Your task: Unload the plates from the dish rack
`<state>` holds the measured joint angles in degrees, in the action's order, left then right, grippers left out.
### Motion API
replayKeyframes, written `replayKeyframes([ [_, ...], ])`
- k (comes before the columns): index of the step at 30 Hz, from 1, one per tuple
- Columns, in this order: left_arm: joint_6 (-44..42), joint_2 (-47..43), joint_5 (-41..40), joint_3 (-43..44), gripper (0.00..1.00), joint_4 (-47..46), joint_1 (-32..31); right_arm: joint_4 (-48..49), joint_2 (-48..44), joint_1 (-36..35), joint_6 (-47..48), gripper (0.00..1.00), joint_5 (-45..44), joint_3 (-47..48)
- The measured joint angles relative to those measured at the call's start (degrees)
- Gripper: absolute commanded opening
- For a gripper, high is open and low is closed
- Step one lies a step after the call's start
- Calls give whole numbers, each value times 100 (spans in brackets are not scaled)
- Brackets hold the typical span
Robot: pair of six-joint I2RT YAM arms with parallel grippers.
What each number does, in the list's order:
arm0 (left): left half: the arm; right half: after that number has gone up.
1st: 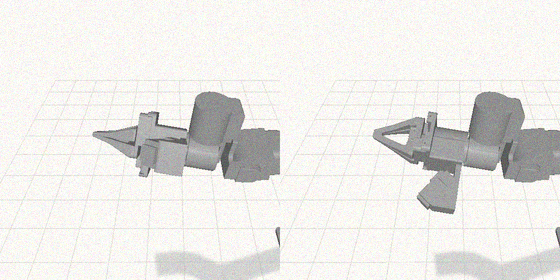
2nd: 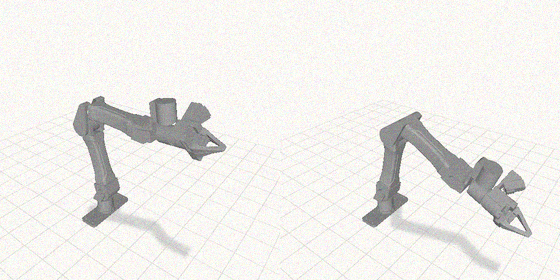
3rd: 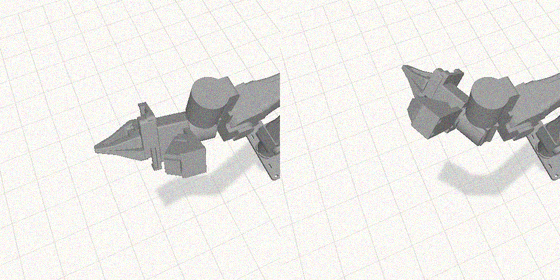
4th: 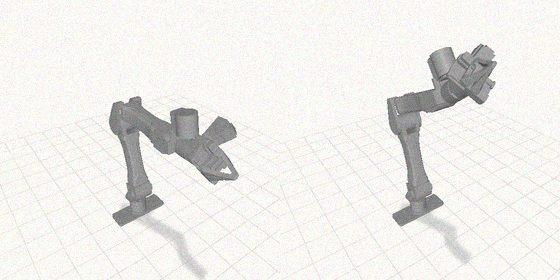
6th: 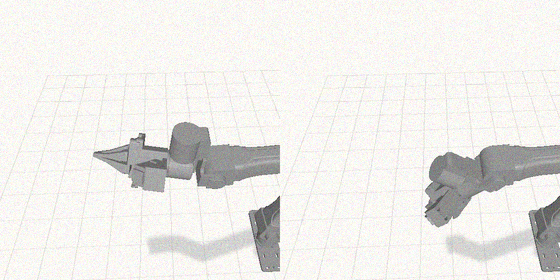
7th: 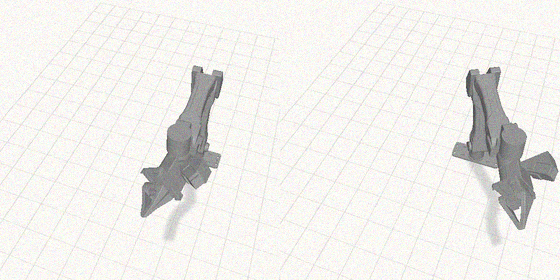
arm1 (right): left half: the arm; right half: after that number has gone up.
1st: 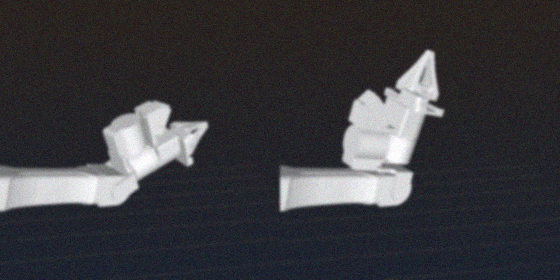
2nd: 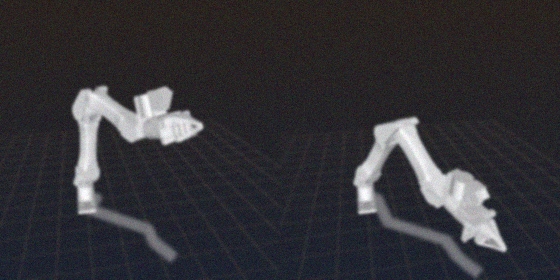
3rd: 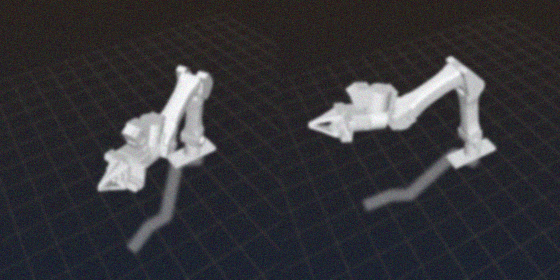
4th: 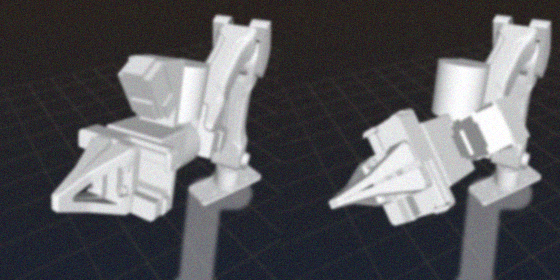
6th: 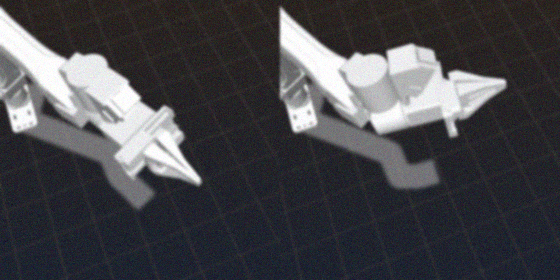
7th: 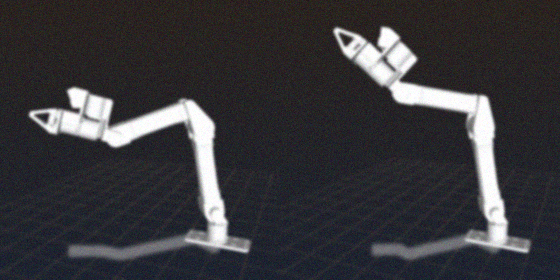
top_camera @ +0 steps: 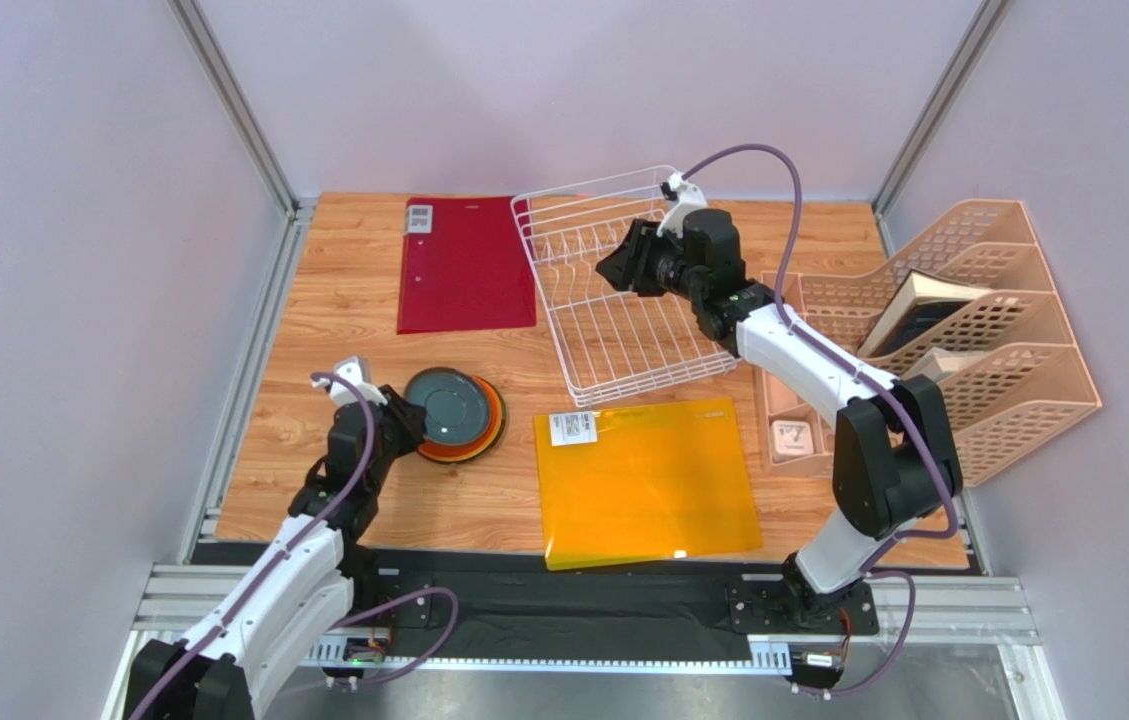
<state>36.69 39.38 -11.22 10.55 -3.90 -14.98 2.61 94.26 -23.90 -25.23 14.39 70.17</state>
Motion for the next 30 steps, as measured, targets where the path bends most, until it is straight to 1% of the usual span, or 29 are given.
replayKeyframes([
  [3,-15,-13,-50,0,38,157,0,0,24,0,0,47,0,0],
  [6,-50,-50,-107,-2,45,275,0,-2,33,2,2,47,0,0],
  [7,-68,-59,-125,-2,50,293,-2,-2,33,7,4,47,0,0],
  [9,-107,-81,-160,-2,50,330,0,-2,37,9,4,47,-2,0],
  [10,-125,-94,-184,-2,55,350,0,-4,37,11,7,47,-2,0],
  [13,-177,-166,-225,-2,60,376,0,-4,37,26,17,47,-13,0],
  [19,-269,-374,-302,2,66,557,0,-17,37,74,87,49,-72,0],
  [20,-321,-420,-313,7,67,608,0,-26,37,79,120,50,-87,0],
  [21,-389,-472,-328,26,76,649,0,-31,37,85,157,57,-105,0],
  [24,-621,-603,-391,164,77,688,0,-66,37,87,328,71,-243,-2],
  [26,-813,-662,-457,328,77,678,0,-70,13,90,540,74,-492,-48],
  [30,-1327,-595,-629,704,78,575,0,-114,-151,92,929,76,-1056,-256],
])
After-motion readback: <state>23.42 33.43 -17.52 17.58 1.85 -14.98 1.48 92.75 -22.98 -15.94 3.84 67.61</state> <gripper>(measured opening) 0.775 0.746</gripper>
